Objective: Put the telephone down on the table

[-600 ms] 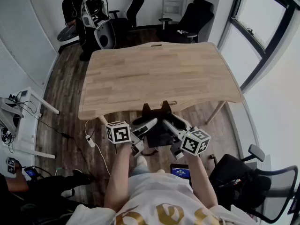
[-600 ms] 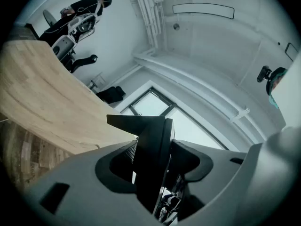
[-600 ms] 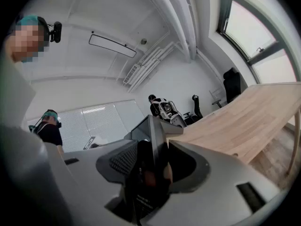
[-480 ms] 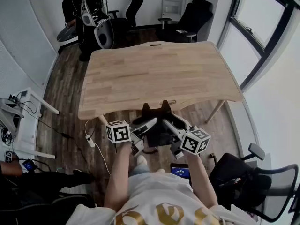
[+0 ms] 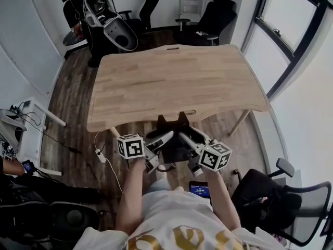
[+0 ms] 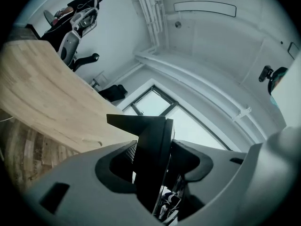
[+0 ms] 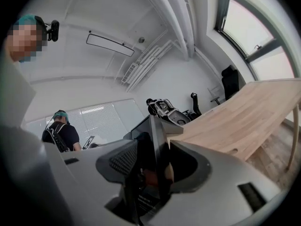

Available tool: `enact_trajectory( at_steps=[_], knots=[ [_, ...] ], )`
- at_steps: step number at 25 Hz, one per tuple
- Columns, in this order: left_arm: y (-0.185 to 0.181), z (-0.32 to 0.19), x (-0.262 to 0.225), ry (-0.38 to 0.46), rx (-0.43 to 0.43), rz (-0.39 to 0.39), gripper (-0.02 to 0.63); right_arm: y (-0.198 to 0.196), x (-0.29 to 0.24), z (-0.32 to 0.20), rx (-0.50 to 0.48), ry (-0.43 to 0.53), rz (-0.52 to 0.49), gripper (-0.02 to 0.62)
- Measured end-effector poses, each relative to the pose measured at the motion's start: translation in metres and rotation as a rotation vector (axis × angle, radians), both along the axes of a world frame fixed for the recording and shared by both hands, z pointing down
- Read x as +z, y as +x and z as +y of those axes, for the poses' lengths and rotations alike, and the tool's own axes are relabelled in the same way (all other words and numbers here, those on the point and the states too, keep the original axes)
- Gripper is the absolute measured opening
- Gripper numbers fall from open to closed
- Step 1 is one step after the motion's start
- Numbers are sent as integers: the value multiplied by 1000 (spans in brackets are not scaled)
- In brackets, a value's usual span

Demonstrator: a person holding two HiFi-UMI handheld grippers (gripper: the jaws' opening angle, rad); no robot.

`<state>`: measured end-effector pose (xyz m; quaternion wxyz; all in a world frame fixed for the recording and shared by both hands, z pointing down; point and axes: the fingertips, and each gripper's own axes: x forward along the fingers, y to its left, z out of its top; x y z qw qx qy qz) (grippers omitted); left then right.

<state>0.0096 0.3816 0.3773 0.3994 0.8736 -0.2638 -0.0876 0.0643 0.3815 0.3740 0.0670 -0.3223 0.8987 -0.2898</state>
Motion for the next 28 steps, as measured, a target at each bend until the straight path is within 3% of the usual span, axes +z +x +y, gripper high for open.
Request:
enact_trajectory(
  at_steps=[12, 28],
  knots=[
    [6, -65, 20, -24, 27, 20, 216, 6, 18, -67, 8, -24, 8, 199],
    [-7, -278, 46, -68, 124, 13, 216, -9, 46, -274, 89, -115, 14, 199]
  ],
)
